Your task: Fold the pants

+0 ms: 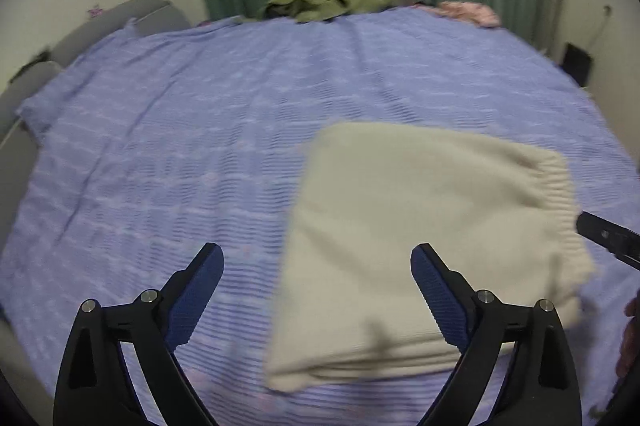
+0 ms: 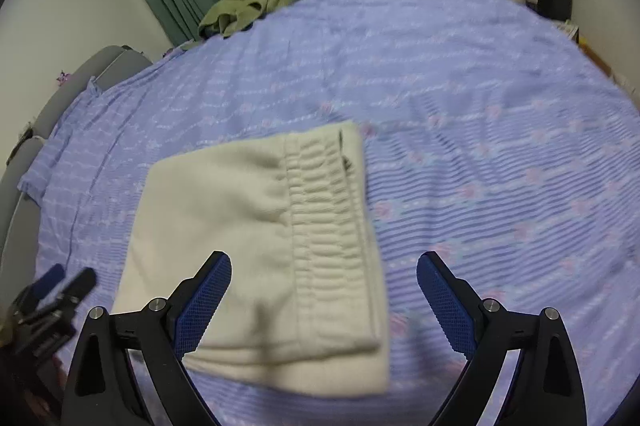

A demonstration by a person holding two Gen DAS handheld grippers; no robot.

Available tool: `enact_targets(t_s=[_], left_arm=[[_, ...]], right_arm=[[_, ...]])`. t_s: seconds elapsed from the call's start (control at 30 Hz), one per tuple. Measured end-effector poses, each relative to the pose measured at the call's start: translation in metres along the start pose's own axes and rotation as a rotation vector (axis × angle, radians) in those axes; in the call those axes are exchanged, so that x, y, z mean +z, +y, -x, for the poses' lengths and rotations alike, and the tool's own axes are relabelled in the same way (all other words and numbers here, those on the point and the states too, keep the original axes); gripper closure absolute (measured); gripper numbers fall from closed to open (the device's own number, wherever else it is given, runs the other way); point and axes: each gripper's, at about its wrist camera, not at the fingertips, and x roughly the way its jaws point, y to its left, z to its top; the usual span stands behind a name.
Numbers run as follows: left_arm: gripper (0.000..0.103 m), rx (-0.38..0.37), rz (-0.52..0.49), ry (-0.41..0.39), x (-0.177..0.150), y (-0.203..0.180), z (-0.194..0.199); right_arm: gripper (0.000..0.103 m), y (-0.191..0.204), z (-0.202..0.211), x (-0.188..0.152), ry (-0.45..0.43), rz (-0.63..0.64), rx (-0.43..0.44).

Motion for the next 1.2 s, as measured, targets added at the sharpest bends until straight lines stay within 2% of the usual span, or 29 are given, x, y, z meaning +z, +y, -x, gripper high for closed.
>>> enact_targets(t_s=[0.23, 0.37, 0.47, 0.57, 0.73, 0.77, 0.8, 0.9, 1.0, 1.1, 1.2], left_arm=[[0.007, 0.047, 0.026, 0.077, -0.004, 0.014, -0.035], [0.007, 0.058, 0.059, 0.115, -0.01, 0.014, -0.045], [0.007, 0.021, 0.092, 0.133, -0.014, 0.009, -0.041], [0.007, -0.011, 0.083, 0.131, -0.014, 0.004, -0.04], [0.007, -0.069, 0.073, 0.132, -0.009, -0.001, -0.045], [0.007, -0.092, 0.092, 0.138, -0.008, 0.002, -0.047], [0.007, -0.114, 0.111, 0.147, -0.007, 0.004, -0.049], [0.007, -0.191, 0.167, 0.178, -0.005, 0.017, -0.057], [0.007, -0.243, 0.154, 0.192, -0.001, 0.025, -0.063], [0.007, -0.284, 0.139, 0.196, 0.007, 0.04, -0.069], [0.007, -0.345, 0.173, 0.202, 0.015, 0.06, -0.083]], right_arm=[[0.008, -0.025, -0.044, -0.009, 0.094, -0.113, 0.047], [0.008, -0.032, -0.058, -0.019, 0.139, -0.186, 0.13], [0.008, -0.04, -0.063, -0.029, 0.143, -0.255, 0.172], [0.008, -0.048, -0.07, -0.039, 0.184, -0.357, 0.261], [0.008, -0.049, -0.085, -0.037, 0.225, -0.374, 0.303], [0.013, -0.046, -0.087, -0.034, 0.23, -0.377, 0.305], [0.024, -0.043, -0.087, -0.033, 0.232, -0.373, 0.306], [0.048, -0.032, -0.075, -0.032, 0.219, -0.334, 0.262], [0.06, -0.022, -0.057, -0.028, 0.192, -0.301, 0.177], [0.062, 0.006, -0.043, -0.019, 0.164, -0.163, 0.023], [0.063, 0.025, -0.044, -0.017, 0.161, -0.062, -0.088]])
